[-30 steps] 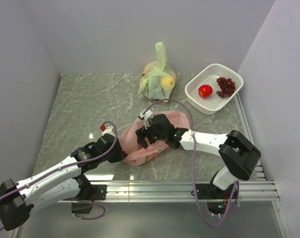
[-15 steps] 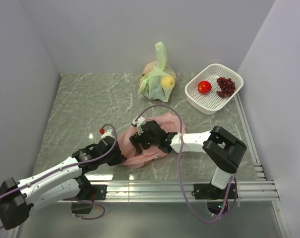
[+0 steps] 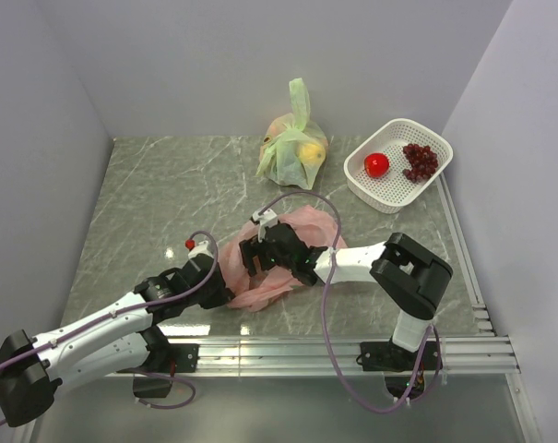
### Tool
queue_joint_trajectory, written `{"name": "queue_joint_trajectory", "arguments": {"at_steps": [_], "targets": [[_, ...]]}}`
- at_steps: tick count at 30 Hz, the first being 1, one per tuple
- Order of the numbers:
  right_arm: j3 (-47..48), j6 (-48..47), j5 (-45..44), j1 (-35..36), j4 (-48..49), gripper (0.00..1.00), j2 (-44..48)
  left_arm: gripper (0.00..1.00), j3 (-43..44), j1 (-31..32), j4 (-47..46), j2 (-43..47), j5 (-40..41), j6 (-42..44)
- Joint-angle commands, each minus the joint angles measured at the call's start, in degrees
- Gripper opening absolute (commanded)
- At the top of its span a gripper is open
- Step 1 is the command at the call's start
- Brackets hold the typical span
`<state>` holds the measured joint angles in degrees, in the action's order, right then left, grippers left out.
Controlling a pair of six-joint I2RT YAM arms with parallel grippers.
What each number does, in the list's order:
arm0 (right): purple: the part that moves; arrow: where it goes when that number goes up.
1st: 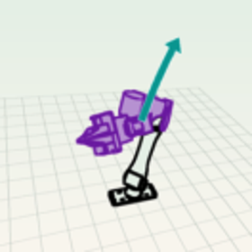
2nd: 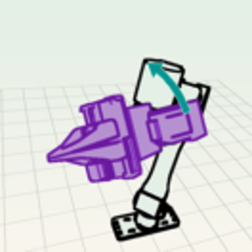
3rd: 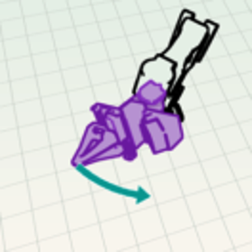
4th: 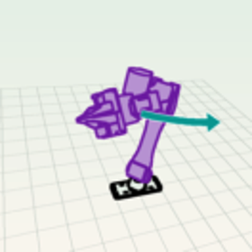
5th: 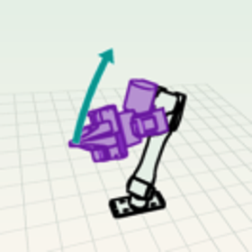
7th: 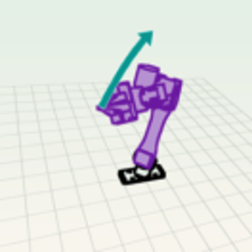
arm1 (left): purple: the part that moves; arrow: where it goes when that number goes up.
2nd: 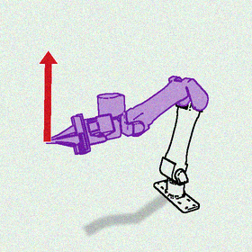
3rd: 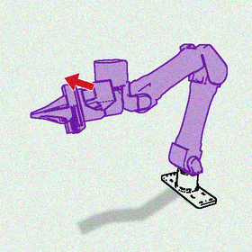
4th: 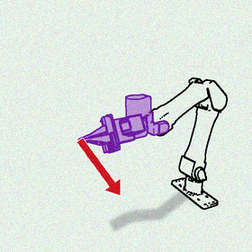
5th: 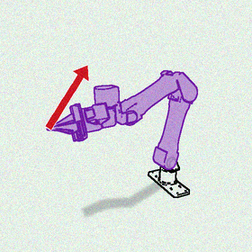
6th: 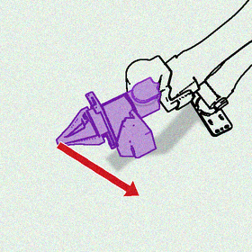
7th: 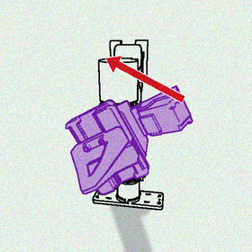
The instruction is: Untie the knot of the plastic bag and take out the fruit
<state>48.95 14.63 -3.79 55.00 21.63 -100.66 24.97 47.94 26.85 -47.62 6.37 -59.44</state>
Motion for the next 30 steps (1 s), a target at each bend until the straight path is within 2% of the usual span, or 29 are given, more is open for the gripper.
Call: {"name": "queue_joint_trajectory", "arguments": {"at_steps": [1, 4, 7, 11, 15, 21, 30], "targets": [[1.1, 6.3, -0.8, 0.4, 6.3, 0.9, 1.0, 0.0, 0.5, 0.4, -1.2, 0.1, 0.9, 0.1], [1.6, 12.4, -2.3, 0.3, 8.9, 0.9, 0.2, 0.01, 1.0, 0.3, -1.6, -0.1, 0.9, 0.6], [5.8, 18.7, -5.6, 0.5, 3.6, 0.9, -2.7, 0.02, 1.1, 0.3, -1.7, -0.3, 0.7, 0.9], [9.6, 20.9, -9.6, 0.8, -0.1, 0.9, -7.3, 0.02, 1.2, 0.5, -1.8, -0.2, 0.7, 1.0], [13.0, 22.1, -9.0, 0.8, -3.8, 0.9, -10.2, 0.02, 1.1, 0.7, -2.2, -0.1, 0.6, 1.0], [11.8, 25.6, -10.9, 0.9, 0.5, 0.89, -12.1, 0.03, 0.8, 1.0, -3.6, -1.7, -0.4, 1.3], [6.2, 33.7, -15.5, 0.5, 14.8, 0.89, -12.3, 0.04, 1.1, 2.0, -3.4, -1.1, 0.0, 1.3]]}}
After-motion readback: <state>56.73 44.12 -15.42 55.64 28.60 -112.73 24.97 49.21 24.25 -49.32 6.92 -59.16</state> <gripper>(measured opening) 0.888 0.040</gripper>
